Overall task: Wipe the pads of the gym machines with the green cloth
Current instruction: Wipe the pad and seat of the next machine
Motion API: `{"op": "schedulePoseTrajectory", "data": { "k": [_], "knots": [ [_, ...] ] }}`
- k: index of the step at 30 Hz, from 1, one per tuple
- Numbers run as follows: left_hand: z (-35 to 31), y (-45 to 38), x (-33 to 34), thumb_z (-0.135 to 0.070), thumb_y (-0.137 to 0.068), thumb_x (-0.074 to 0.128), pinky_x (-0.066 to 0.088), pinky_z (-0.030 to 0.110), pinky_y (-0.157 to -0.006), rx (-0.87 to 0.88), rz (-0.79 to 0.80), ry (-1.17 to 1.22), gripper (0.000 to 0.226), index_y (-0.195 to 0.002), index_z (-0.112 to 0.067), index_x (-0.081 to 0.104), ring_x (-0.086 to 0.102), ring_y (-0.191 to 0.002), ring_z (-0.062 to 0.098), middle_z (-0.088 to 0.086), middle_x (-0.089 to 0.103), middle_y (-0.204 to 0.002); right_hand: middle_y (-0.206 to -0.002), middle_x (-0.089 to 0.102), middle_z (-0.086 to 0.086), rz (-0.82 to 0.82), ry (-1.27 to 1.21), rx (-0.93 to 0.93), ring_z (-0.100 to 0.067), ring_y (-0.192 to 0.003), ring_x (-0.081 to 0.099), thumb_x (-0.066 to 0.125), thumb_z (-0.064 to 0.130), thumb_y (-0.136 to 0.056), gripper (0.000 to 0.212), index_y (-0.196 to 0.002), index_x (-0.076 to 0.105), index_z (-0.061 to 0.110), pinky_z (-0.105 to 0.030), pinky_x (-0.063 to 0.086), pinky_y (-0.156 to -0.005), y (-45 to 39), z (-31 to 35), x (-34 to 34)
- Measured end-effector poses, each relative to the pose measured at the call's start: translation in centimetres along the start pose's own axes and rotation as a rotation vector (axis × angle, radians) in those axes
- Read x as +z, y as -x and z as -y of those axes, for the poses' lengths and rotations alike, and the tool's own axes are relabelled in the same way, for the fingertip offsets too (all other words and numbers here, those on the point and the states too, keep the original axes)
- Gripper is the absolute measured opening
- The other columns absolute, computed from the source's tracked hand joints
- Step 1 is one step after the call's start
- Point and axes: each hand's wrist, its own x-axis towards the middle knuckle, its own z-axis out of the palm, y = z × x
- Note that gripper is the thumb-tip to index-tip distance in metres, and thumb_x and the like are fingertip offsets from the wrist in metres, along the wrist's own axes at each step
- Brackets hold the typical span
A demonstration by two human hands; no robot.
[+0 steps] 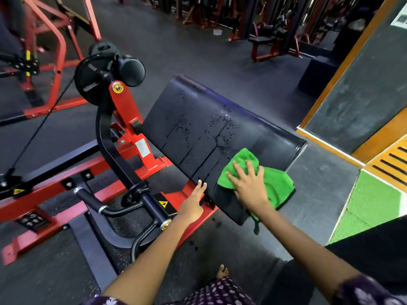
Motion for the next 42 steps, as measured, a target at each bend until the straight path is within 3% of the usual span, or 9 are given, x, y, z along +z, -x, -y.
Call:
{"op": "schedulePoseTrajectory", "data": {
  "k": [3,7,12,17,21,25,31,38,42],
  "knots": [
    [-0.2,0.2,0.1,0.016,-0.079,0.037,0.043,0.029,-0.064,-0.008,0.011,-0.014,0.090,-0.150,-0.035,0.011,0.059,-0.109,0.020,-0.023,-0.010,-0.154,-0.157,0.020,-0.008,0.011,0.005,-0.238,-0.042,-0.140,0.021,0.057,0.036,-0.088,0.062,-0.145,0.034,0.032,-0.064,0.020,-0.106,0.6,3.1,1.8],
    [-0.5,0.4,-0.7,0.014,-0.078,0.037,0.038,0.025,-0.060,-0.011,0.042,-0.034,0.091,-0.149,-0.037,0.010,0.060,-0.103,0.020,-0.026,-0.010,-0.152,-0.150,0.038,-0.002,0.048,0.141,-0.527,-0.038,-0.133,0.039,0.067,0.037,-0.078,0.061,-0.136,0.048,0.037,-0.061,0.033,-0.100,2.2,0.1,2.7],
    [0.1,-0.4,-0.4,0.016,-0.076,0.036,0.034,0.023,-0.051,-0.007,0.041,0.006,0.093,-0.149,-0.036,0.012,0.062,-0.094,0.023,-0.026,-0.007,-0.153,-0.142,0.049,-0.001,-0.007,0.067,-0.091,-0.039,-0.125,0.047,0.074,0.036,-0.068,0.060,-0.127,0.059,0.035,-0.062,0.039,-0.092,-1.4,-1.9,-0.3],
    [0.6,-0.7,-0.1,0.015,-0.076,0.035,0.049,0.036,-0.085,0.029,0.027,0.029,0.093,-0.149,-0.039,0.013,0.049,-0.126,0.021,-0.026,-0.005,-0.153,-0.159,0.007,-0.007,0.059,-0.016,-0.346,-0.041,-0.143,0.008,0.052,0.038,-0.091,0.066,-0.149,0.024,0.028,-0.063,0.013,-0.109,-0.9,3.1,1.5],
    [0.4,-0.7,-0.2,0.015,-0.076,0.034,0.016,0.053,-0.115,-0.001,0.033,0.021,0.092,-0.149,-0.036,0.012,0.021,-0.143,0.009,-0.022,-0.003,-0.156,-0.143,0.048,-0.001,0.128,0.132,-0.508,-0.040,-0.129,0.044,0.077,0.038,-0.064,0.067,-0.128,0.057,0.038,-0.066,0.038,-0.092,0.5,0.2,1.8],
    [-0.1,-0.5,-0.4,0.016,-0.076,0.035,0.002,0.052,-0.115,-0.030,-0.015,0.050,0.092,-0.150,-0.033,0.012,0.024,-0.141,0.010,-0.013,0.011,-0.158,-0.119,0.066,-0.002,0.004,0.043,-0.178,-0.043,-0.107,0.060,0.089,0.029,-0.037,0.065,-0.100,0.074,0.035,-0.064,0.047,-0.073,-3.3,-0.9,-0.2],
    [-0.2,-1.3,-0.8,0.008,-0.081,0.043,0.005,0.046,-0.117,-0.011,-0.174,0.020,0.081,-0.150,-0.025,0.016,0.019,-0.144,0.016,-0.004,0.026,-0.155,-0.159,0.009,-0.005,0.074,0.060,-0.446,-0.043,-0.142,0.010,0.043,0.022,-0.096,0.057,-0.149,0.025,0.030,-0.065,0.016,-0.106,-2.8,4.1,1.5],
    [0.7,-1.8,-2.9,-0.006,-0.086,0.049,-0.007,0.055,-0.113,-0.018,-0.152,-0.429,0.085,-0.152,-0.026,0.000,-0.005,-0.147,0.022,-0.010,-0.006,-0.159,-0.159,0.014,-0.002,0.030,0.065,-0.333,-0.038,-0.141,0.017,0.035,0.022,-0.099,0.051,-0.148,0.027,0.032,-0.060,0.021,-0.106,-4.5,0.9,-0.5],
    [1.7,-2.3,-3.6,-0.038,-0.089,0.055,-0.014,0.061,-0.108,0.009,-0.052,-0.523,0.089,-0.150,-0.029,-0.008,-0.008,-0.146,0.023,-0.012,-0.010,-0.158,-0.159,0.008,-0.005,0.127,-0.003,-0.353,-0.042,-0.142,0.009,0.042,0.050,-0.094,0.062,-0.149,0.024,0.028,-0.065,0.015,-0.106,-4.4,5.3,0.1]
  ]
}}
